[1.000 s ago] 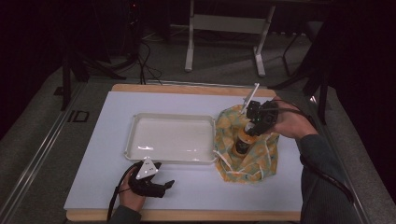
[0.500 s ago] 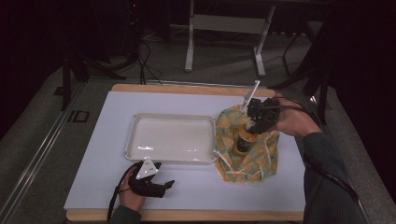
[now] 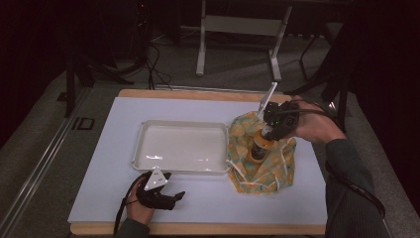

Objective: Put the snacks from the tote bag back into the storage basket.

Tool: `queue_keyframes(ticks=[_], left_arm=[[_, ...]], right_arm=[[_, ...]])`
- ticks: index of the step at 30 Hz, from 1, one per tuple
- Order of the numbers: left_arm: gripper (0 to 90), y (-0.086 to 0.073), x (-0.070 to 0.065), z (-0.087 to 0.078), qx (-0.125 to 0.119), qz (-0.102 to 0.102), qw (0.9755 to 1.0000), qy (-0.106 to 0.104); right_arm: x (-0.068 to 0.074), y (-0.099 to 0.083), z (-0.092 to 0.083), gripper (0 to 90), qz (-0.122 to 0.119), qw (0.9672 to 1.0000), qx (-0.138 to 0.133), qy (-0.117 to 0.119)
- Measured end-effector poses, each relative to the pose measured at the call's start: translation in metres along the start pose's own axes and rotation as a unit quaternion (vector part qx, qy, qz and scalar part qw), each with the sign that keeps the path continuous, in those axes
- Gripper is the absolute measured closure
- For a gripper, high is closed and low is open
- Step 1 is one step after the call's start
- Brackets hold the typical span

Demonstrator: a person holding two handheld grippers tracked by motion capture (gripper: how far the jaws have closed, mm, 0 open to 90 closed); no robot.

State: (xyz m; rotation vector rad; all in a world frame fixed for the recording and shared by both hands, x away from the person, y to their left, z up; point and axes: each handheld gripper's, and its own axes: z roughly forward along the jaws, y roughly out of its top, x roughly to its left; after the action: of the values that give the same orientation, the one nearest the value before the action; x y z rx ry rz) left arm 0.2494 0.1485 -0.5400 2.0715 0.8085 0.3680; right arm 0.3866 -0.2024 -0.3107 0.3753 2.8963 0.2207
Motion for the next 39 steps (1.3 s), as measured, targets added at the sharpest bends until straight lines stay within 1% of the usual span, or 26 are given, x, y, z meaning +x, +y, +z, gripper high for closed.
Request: queue_keyframes(ticks=[12,14,21,24,25,29,32,35,39], left_arm=[[18.2,0.0,0.0,0.0,0.0,-0.001,1.0,0.0],[18.2,0.0,0.0,0.0,0.0,-0.001,1.0,0.0],[18.1,0.0,0.0,0.0,0.0,-0.001,1.0,0.0],[18.2,0.0,0.0,0.0,0.0,-0.001,1.0,0.0],[18.2,0.0,0.0,0.0,0.0,0.0,1.0,0.0],[18.2,0.0,0.0,0.0,0.0,-0.001,1.0,0.0],[18.2,0.0,0.0,0.0,0.0,-0.001,1.0,0.0],[18.2,0.0,0.0,0.0,0.001,-0.001,1.0,0.0],[18.2,0.0,0.0,0.0,0.0,-0.001,1.0,0.0]], right_arm=[[0.001,-0.005,-0.012,58.7,0.0,1.0,0.003,-0.002],[0.003,-0.005,-0.014,58.7,-0.005,1.0,0.001,-0.005],[0.009,-0.007,-0.019,58.7,-0.014,0.9999,-0.001,-0.008],[0.01,-0.007,-0.021,58.7,-0.017,0.9998,-0.007,-0.01],[0.011,-0.008,-0.024,58.7,-0.016,0.9997,-0.016,-0.009],[0.013,-0.009,-0.027,58.7,-0.02,0.9996,-0.019,-0.007],[0.014,-0.01,-0.029,58.7,-0.02,0.9995,-0.026,-0.002],[0.017,-0.009,-0.03,58.7,-0.023,0.9994,-0.024,0.003],[0.019,-0.008,-0.032,58.7,-0.028,0.9993,-0.024,0.002]])
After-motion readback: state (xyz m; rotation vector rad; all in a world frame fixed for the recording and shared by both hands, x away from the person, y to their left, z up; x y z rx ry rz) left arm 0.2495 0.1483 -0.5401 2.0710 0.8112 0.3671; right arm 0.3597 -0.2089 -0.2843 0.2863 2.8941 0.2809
